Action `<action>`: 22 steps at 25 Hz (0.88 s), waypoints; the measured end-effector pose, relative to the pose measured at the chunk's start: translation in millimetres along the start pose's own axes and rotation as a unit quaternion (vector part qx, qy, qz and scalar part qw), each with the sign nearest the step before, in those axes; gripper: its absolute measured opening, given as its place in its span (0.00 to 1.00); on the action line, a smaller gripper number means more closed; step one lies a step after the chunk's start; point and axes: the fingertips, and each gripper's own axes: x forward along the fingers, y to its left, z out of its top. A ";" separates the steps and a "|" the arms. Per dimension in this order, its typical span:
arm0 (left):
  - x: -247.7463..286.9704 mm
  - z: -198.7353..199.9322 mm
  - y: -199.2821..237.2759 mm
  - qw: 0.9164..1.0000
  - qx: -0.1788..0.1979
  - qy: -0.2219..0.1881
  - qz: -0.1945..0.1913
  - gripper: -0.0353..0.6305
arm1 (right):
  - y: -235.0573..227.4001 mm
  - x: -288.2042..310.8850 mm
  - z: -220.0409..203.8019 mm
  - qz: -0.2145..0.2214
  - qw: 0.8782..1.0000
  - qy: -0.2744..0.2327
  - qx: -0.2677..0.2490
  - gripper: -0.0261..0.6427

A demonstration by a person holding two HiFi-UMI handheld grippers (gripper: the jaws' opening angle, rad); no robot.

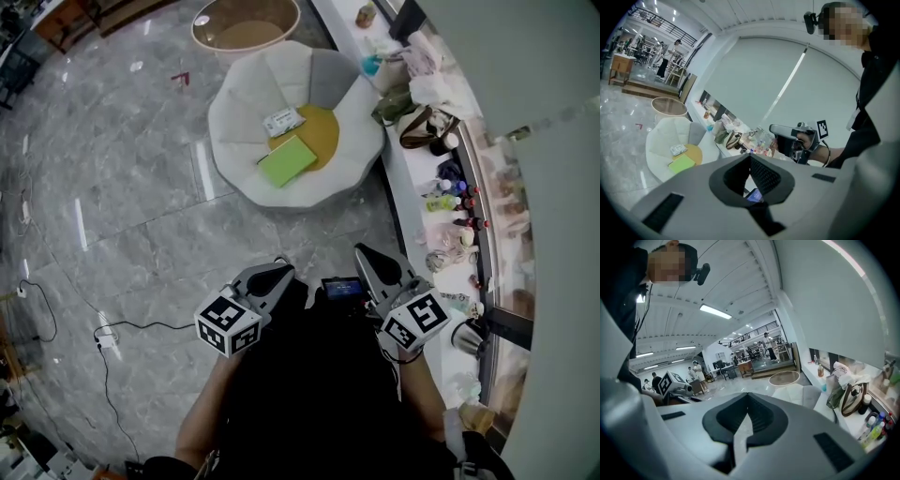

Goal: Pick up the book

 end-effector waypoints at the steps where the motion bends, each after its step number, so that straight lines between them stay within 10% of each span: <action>1: -2.1 0.8 5.3 1.000 0.000 0.002 -0.001 0.07 | 1.6 3.7 -0.3 -0.005 1.000 0.000 0.000 0.06; 22: 27.6 30.7 46.7 1.000 -0.019 0.017 -0.004 0.07 | -45.4 37.9 18.1 -0.032 0.999 -0.001 0.017 0.06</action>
